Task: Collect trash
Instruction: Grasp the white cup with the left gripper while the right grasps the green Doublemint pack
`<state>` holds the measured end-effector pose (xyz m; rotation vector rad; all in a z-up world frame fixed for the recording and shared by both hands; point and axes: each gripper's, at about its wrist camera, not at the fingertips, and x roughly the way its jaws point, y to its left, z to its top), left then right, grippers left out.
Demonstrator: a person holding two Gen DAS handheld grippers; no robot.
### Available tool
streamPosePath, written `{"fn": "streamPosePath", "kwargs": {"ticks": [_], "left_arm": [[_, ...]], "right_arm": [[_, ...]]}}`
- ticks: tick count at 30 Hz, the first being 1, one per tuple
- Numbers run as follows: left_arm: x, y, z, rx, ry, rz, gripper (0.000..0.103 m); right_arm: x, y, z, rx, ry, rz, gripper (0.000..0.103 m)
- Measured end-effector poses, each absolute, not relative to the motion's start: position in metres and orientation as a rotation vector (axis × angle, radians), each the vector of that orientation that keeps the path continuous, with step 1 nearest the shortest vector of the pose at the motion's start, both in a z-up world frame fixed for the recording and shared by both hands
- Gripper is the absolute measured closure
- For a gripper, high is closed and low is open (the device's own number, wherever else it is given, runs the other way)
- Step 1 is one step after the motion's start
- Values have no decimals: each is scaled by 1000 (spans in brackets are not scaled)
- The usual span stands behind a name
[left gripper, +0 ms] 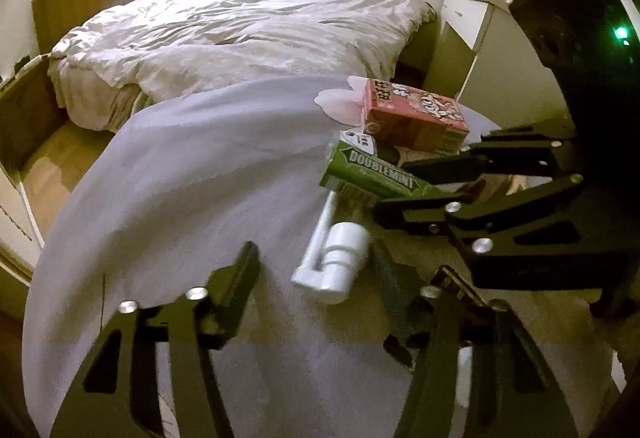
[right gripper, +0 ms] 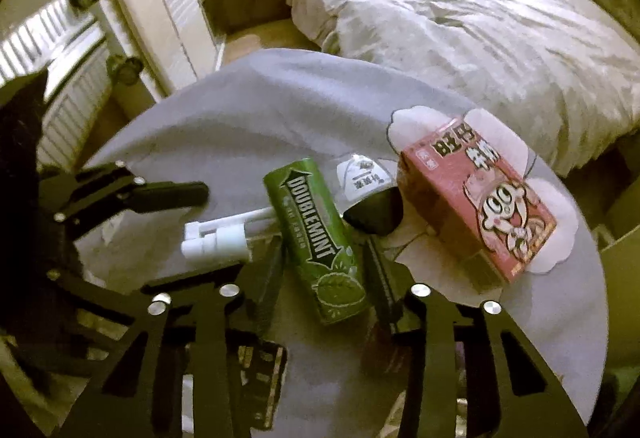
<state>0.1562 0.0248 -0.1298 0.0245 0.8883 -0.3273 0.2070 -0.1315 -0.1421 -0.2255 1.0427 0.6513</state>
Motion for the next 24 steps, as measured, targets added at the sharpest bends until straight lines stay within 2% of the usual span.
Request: {"fn": "streamPosePath", "kwargs": {"ticks": [1,9,24], "left_arm": [[158,24,-130,23,888,-324,62],[153,23,-126,7,867,-313,64],[100,-9,-59,-75,715,-363,81]], "right_arm": [[205,-135,-141,-208,1040,649,65],[180,-180,-118,52,985,620,69],[110,-289,-70,381,822,577,69]]}}
